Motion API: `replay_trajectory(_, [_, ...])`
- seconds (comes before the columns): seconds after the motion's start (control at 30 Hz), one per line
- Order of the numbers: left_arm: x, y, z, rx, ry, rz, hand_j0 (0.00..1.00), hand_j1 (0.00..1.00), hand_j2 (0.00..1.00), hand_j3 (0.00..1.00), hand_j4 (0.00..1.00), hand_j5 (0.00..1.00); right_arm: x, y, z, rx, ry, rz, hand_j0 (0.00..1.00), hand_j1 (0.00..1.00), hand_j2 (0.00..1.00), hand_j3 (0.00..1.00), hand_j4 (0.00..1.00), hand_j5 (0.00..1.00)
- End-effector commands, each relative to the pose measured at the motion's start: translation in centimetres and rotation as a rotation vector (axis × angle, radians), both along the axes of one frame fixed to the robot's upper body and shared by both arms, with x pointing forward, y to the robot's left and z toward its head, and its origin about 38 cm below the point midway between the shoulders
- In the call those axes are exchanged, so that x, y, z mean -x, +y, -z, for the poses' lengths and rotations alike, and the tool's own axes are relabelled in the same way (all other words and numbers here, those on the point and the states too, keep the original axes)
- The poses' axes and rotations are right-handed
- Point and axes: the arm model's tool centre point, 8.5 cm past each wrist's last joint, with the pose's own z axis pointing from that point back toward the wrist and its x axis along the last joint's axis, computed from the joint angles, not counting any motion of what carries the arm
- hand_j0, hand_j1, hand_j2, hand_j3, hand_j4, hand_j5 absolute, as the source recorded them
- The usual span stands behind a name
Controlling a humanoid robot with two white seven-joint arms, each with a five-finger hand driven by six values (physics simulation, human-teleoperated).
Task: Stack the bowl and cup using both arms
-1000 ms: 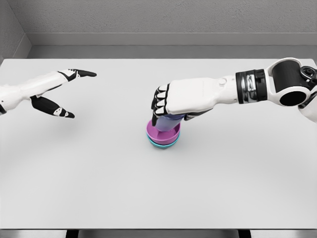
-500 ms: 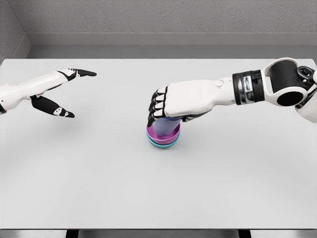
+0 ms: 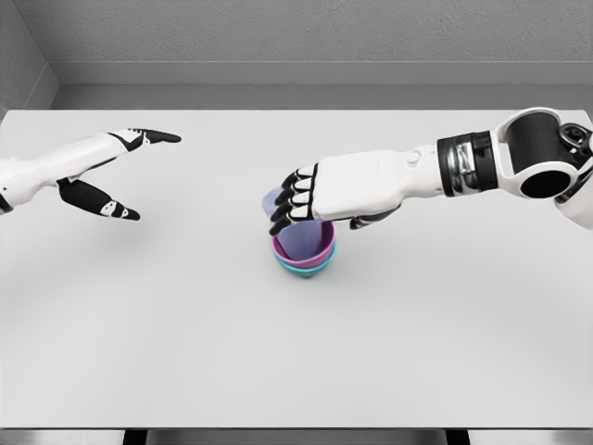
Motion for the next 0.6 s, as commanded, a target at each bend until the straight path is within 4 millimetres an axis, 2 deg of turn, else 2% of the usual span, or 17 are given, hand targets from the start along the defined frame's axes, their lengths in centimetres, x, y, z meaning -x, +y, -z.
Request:
replay_trajectory(0.0, [0.0,0.0,-0.1,0.007,0.001,-0.003,1.00,1.00,1.00,1.00,1.00,1.00,-0.1,-0.2,-0.3,-0.008,-0.003,0.008,1.00,1.00,1.00,1.00,1.00,1.00])
replay_trajectory(0.13, [0.0,0.1,-0.1,0.006,0.001,-0.005,1.00,1.00,1.00,1.00,1.00,1.00,-0.3,-0.7,-0.9,-0.016,-0.015,0.023,1.00,1.00,1.00,1.00,1.00,1.00])
replay_trajectory(0.2, [0.1,0.1,-0.2,0.005,-0.001,0.000,1.00,1.00,1.00,1.00,1.00,1.00,-0.7,-1.5,-1.9,-0.035,-0.036,0.046,1.00,1.00,1.00,1.00,1.00,1.00])
replay_trajectory(0.27, [0.1,0.1,-0.3,0.003,-0.002,0.000,1.00,1.00,1.00,1.00,1.00,1.00,-0.7,-2.4,-1.9,-0.028,-0.036,0.066,1.00,1.00,1.00,1.00,1.00,1.00])
replay_trajectory(0.4, [0.1,0.6,-0.6,0.001,-0.011,-0.013,1.00,1.00,1.00,1.00,1.00,1.00,-1.1,-6.1,-1.6,-0.009,-0.025,0.153,1.00,1.00,1.00,1.00,1.00,1.00])
replay_trajectory(0.47, [0.3,1.3,-0.3,0.004,-0.015,-0.034,1.00,1.00,1.00,1.00,1.00,1.00,-1.7,-9.0,-0.3,0.003,0.014,0.238,1.00,1.00,1.00,1.00,1.00,1.00])
replay_trajectory(0.53, [0.8,2.1,0.0,0.015,-0.012,-0.056,1.00,1.00,1.00,1.00,1.00,1.00,-1.8,-12.2,-1.4,-0.014,0.011,0.317,1.00,1.00,1.00,1.00,1.00,1.00])
replay_trajectory(0.57, [1.0,2.5,-0.2,0.008,-0.011,-0.061,1.00,1.00,1.00,1.00,1.00,1.00,-1.8,-12.6,-1.3,-0.010,0.015,0.328,1.00,1.00,1.00,1.00,1.00,1.00])
